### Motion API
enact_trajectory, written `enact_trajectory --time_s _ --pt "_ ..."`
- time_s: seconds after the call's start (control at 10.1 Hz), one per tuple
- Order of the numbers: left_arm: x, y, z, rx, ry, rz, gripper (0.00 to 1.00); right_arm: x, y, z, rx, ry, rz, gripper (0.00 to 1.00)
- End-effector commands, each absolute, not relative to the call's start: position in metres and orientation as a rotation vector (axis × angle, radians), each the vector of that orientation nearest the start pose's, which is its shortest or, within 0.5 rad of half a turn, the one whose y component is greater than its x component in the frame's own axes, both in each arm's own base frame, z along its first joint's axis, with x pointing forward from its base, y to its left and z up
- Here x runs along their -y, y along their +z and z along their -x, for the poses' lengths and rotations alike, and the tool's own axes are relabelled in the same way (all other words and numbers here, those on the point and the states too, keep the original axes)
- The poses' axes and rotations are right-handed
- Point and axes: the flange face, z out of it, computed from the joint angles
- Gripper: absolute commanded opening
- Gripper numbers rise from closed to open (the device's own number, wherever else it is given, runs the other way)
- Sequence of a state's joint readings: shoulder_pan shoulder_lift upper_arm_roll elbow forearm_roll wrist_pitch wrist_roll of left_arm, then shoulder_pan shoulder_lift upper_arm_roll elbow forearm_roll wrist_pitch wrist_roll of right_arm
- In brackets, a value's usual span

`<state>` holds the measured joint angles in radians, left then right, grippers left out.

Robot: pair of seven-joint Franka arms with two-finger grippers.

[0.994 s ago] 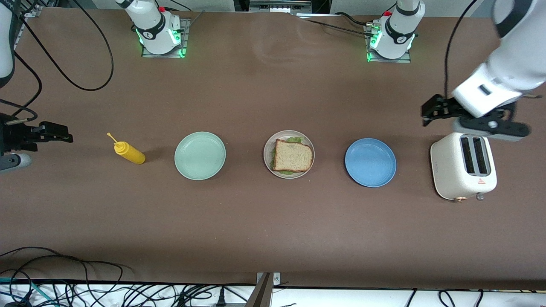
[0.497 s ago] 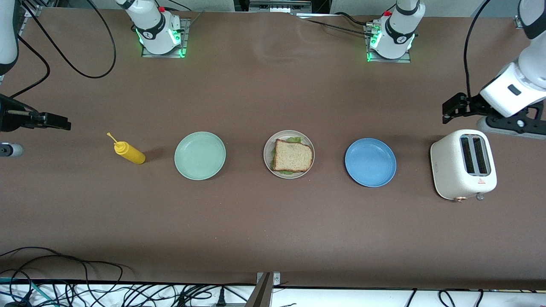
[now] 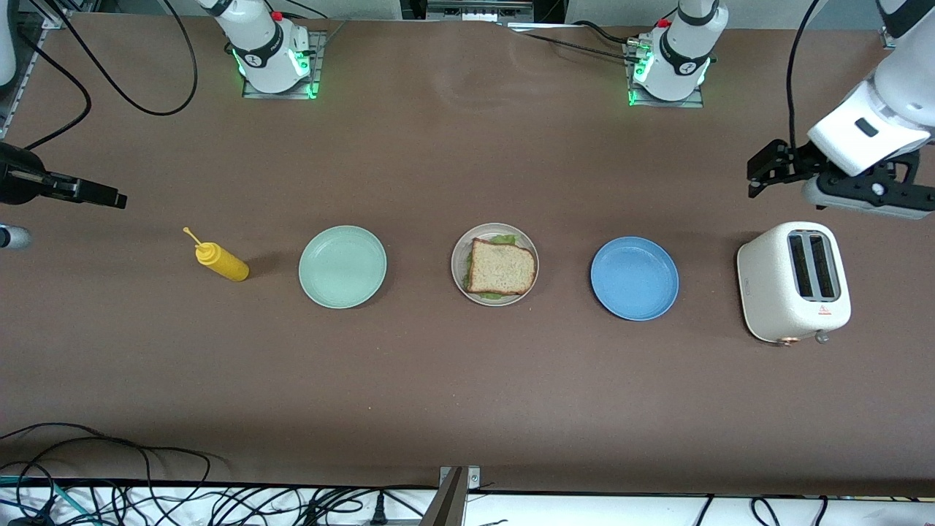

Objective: Make sandwich on beige plate with both arms

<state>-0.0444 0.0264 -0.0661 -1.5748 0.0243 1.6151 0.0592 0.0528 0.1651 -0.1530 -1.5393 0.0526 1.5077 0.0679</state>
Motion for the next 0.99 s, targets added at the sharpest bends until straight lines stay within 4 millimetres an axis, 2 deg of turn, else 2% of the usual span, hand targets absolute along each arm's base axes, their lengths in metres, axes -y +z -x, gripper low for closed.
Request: enact_trajectory --time_s 0.0,0.2,0.4,0.6,0.79,0.89 --pt "0.048 0.609 -0.554 -0.258 0.002 3.149 1.0 0.045 0.539 -0.563 -0.279 0.249 3.081 1.0" --pt "0.046 0.607 -0.555 -0.255 0.017 3.144 1.0 0.05 0.543 -0.577 -0.166 0.154 3.16 1.0" --pt "0.042 0.607 -0.557 -0.227 0.031 3.146 1.0 0.05 0.543 -0.594 -0.159 0.112 3.175 1.0" --pt "0.032 0.606 -0.56 -0.111 0.032 3.149 1.0 0.051 0.549 -0.596 -0.169 0.161 3.183 1.0" --pt "0.019 0.608 -0.561 -0.077 0.024 3.158 1.0 0.052 0.553 -0.593 -0.182 0.168 3.184 1.0" --pt "0.021 0.609 -0.561 -0.082 0.015 3.15 1.0 0.045 0.55 -0.597 -0.142 0.162 3.194 1.0"
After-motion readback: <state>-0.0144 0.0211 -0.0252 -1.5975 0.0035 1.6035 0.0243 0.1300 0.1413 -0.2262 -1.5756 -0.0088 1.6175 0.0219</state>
